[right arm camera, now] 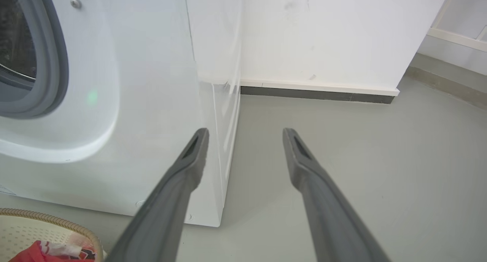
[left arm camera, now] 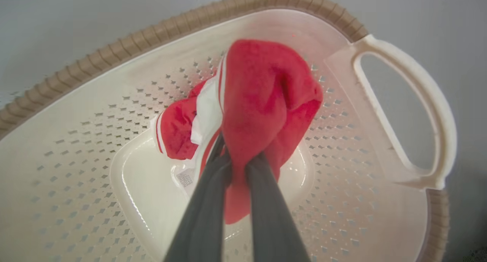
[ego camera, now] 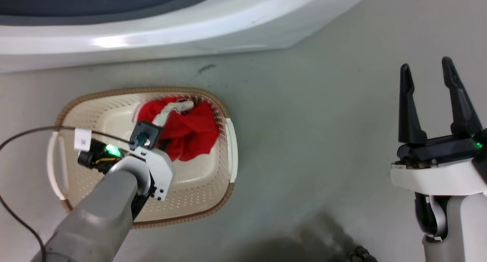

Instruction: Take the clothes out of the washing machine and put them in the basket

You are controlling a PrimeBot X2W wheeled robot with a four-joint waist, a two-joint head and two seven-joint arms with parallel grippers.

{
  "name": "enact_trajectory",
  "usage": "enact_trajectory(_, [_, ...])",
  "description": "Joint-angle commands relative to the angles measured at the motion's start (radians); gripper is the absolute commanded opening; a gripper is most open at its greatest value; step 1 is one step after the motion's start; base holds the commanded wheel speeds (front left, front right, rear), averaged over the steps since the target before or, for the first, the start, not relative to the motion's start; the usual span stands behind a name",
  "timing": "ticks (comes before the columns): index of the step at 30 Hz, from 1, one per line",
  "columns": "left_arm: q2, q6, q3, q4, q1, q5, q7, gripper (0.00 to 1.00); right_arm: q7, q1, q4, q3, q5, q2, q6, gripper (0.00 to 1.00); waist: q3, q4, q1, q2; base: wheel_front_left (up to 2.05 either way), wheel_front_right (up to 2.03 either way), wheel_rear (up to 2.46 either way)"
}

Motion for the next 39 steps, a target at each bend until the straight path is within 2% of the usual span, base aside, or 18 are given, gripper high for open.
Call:
enact_trajectory(1, [-0.012,-0.006,-0.011,0.032,-0.029,0.012,0.01,0.0,-0.002,-0.018,-0.005,-0.005,0.007,0.002,-0.001,1.0,0.069,-0.035,-0.0002,0.0,0.0,0.0,0.0])
enact_trajectory(8, [-0.057,-0.023,-0.066,0.229,-0.133,0.059,0.08,0.0,-0.002,-0.046,-0.006,-0.002,0.02,0.002,-0.001,1.0,0.135,-0.056,-0.0002,0.0,0.0,0.0,0.0])
enact_trajectory(16, [-0.077,-0.02,-0.117,0.301,-0.137,0.092,0.14,0.0,-0.002,-0.06,0.003,0.014,0.019,0.002,-0.001,1.0,0.142,-0.062,-0.0002,0.0,0.0,0.0,0.0])
enact_trajectory(17, [-0.082,-0.02,-0.118,0.303,-0.132,0.089,0.141,0.41,-0.002,-0.06,0.003,0.013,0.017,0.002,-0.001,1.0,0.137,-0.06,-0.0002,0.0,0.0,0.0,0.0])
enact_trajectory(18, [-0.087,-0.021,-0.117,0.305,-0.127,0.085,0.135,1.0,-0.002,-0.059,0.004,0.012,0.015,0.002,-0.001,1.0,0.131,-0.058,-0.0002,0.0,0.0,0.0,0.0])
enact_trajectory(23, [-0.1,-0.03,-0.119,0.31,-0.112,0.078,0.117,1.0,-0.002,-0.048,0.008,0.01,0.003,0.002,-0.001,1.0,0.09,-0.042,-0.0002,0.0,0.0,0.0,0.0])
enact_trajectory(32, [-0.167,-0.046,-0.096,0.307,-0.033,0.036,-0.035,1.0,-0.002,0.017,0.018,0.008,-0.033,0.001,-0.001,1.0,-0.085,0.033,-0.0002,0.0,0.0,0.0,0.0])
enact_trajectory(39, [-0.182,-0.028,-0.047,0.248,0.019,0.004,-0.063,1.0,-0.002,0.065,0.03,0.002,-0.046,0.001,-0.001,1.0,-0.188,0.074,-0.0002,0.0,0.0,0.0,0.0])
